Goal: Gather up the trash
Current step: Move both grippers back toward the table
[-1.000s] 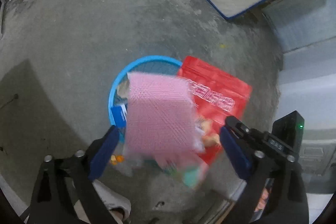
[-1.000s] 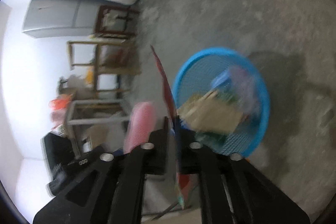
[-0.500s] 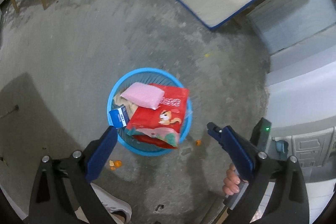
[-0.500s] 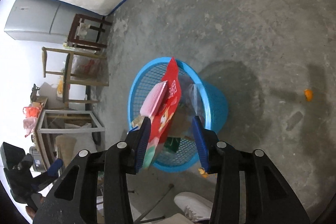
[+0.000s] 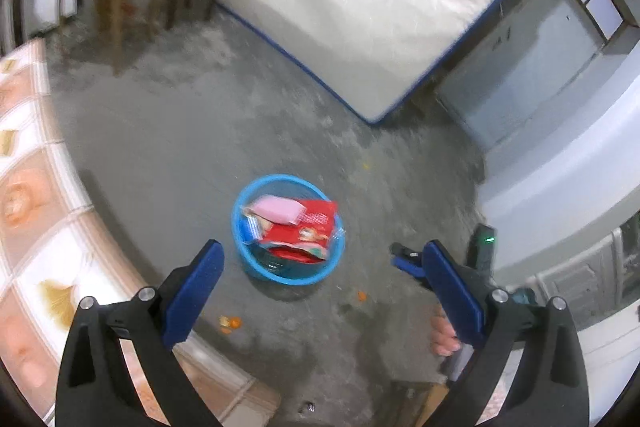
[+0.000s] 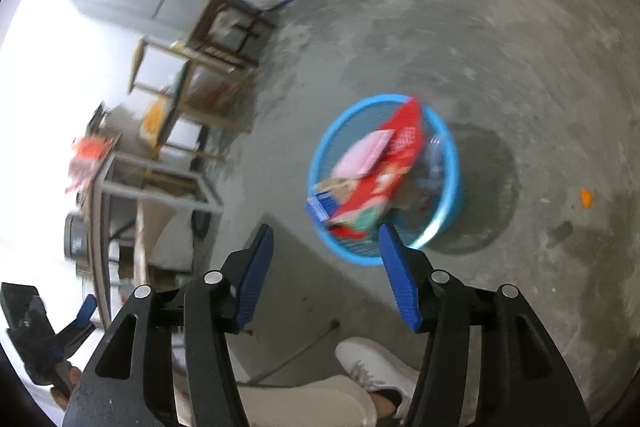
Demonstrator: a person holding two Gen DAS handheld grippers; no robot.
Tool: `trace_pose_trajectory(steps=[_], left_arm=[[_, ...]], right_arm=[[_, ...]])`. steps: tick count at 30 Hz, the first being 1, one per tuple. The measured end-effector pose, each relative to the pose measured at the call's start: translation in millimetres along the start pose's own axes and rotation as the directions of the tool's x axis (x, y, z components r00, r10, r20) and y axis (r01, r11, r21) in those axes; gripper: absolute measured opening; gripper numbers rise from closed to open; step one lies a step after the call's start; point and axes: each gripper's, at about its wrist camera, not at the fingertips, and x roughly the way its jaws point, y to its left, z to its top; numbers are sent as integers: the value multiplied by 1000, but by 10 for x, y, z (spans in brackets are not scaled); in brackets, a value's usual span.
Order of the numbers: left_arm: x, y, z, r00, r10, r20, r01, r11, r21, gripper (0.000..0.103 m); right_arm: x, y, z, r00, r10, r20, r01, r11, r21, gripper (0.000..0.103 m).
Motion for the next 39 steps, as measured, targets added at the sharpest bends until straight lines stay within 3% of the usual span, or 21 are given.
trace_pose_trajectory(steps=[4, 9, 13, 16, 19, 22, 24, 28, 33, 39], left_arm=[[-558, 314, -290, 991, 90, 97, -87, 996, -28, 97], [-1219, 791, -734, 952, 234, 199, -214, 970, -114, 97], [-1609, 1154, -1078, 913, 328, 243, -280, 936, -212, 97], [-1829, 1402, -1343, 881, 396, 257, -323, 903, -282, 97], [-1983, 1591, -1536, 860, 439, 261, -346, 877, -335, 97], [-2057, 1738, -1645, 840, 482, 248, -377, 848, -372, 97], [-2067, 1825, -1702, 828, 510, 232, -403, 830, -386, 97], [-2117, 1944, -1791, 814, 540, 213, -430, 808, -404, 97], [-2261, 2116, -1874, 782, 589, 203, -477, 776, -413, 97], [-2425, 2318, -1941, 760, 622, 189, -498, 744, -445, 97]], right_arm=[[-21, 564, -79, 999, 38, -25, -41, 988, -147, 55], [82, 1432, -338, 994, 60, -95, -93, 914, -396, 55], [209, 2175, -687, 984, 67, -165, -153, 790, -594, 55], [397, 2748, -1085, 971, 60, -233, -216, 649, -730, 55], [575, 3161, -1439, 960, 33, -279, -252, 540, -803, 55], [830, 3595, -1850, 945, 4, -327, -301, 401, -865, 58], [983, 3806, -2027, 934, -1, -358, -335, 347, -876, 63], [1385, 4176, -2346, 924, -54, -379, -352, 268, -897, 63], [1799, 4361, -2613, 923, -144, -356, -327, 189, -926, 62], [2078, 4397, -2670, 921, -201, -333, -302, 170, -938, 48]])
